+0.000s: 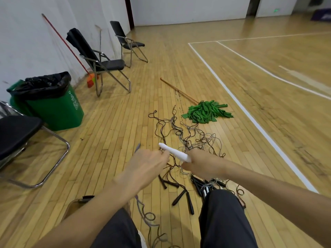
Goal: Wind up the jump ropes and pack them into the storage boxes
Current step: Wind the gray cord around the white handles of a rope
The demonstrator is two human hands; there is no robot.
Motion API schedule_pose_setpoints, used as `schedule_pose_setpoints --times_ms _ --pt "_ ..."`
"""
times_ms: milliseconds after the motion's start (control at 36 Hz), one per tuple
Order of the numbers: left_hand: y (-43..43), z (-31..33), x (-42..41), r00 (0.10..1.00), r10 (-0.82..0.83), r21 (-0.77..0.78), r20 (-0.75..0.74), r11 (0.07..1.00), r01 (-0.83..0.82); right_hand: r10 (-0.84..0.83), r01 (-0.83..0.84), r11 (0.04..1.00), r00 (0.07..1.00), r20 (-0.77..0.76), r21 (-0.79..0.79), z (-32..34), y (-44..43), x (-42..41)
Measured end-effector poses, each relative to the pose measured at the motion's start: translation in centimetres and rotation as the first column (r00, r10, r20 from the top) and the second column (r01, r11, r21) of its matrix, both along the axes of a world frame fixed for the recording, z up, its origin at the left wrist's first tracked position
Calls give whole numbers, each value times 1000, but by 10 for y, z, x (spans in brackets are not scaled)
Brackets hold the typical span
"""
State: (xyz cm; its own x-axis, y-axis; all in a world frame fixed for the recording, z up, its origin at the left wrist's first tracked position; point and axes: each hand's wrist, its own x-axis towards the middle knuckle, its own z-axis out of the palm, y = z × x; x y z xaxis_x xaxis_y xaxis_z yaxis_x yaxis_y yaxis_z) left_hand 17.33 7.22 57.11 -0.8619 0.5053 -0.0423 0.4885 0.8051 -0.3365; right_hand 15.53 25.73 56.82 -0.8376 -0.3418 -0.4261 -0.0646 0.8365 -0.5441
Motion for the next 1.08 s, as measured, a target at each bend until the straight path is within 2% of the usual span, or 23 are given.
schedule_pose_setpoints --times_ms 83,194,306,361,417,500,583,639,833,917,972,1028,1083 --pt "-9 6 0 991 -123 0 -46 992 123 56 -59 995 998 40 79 -4 2 0" --pt "-23 9 -4 962 -265 182 -62 945 272 142 -152 979 987 80 135 -1 3 1" --pt "-24 12 -5 934 -355 254 38 907 335 285 -299 937 953 99 181 -1 0 0" --pt "-26 18 -6 912 -403 375 71 858 350 386 -398 899 917 96 184 1 0 1" --pt "-31 25 -5 904 -407 502 131 813 293 462 -464 873 885 54 151 5 3 5" --pt "-36 35 -4 891 -372 656 258 745 121 523 -522 852 852 -15 41 7 5 14" --pt "-37 45 -5 817 -433 853 380 506 -127 536 -539 842 839 -95 -13 14 5 21" --pt "-39 49 -4 770 -489 898 411 361 -250 527 -541 840 833 -168 -50 23 4 24" --pt "-33 50 -7 711 -554 890 434 142 -433 399 -469 865 858 -324 -177 35 -1 23" --pt "-35 39 -11 735 -504 880 454 121 -460 352 -440 866 874 -334 -238 31 -1 24" --pt "-37 30 -12 699 -510 841 501 98 -531 309 -405 864 895 -321 -298 27 -2 26" --pt "-34 25 -7 663 -520 767 538 -24 -641 257 -361 858 918 -303 -366 25 -2 28" --pt "-28 24 -3 673 -490 732 554 -99 -674 225 -341 854 923 -312 -392 23 -3 29"
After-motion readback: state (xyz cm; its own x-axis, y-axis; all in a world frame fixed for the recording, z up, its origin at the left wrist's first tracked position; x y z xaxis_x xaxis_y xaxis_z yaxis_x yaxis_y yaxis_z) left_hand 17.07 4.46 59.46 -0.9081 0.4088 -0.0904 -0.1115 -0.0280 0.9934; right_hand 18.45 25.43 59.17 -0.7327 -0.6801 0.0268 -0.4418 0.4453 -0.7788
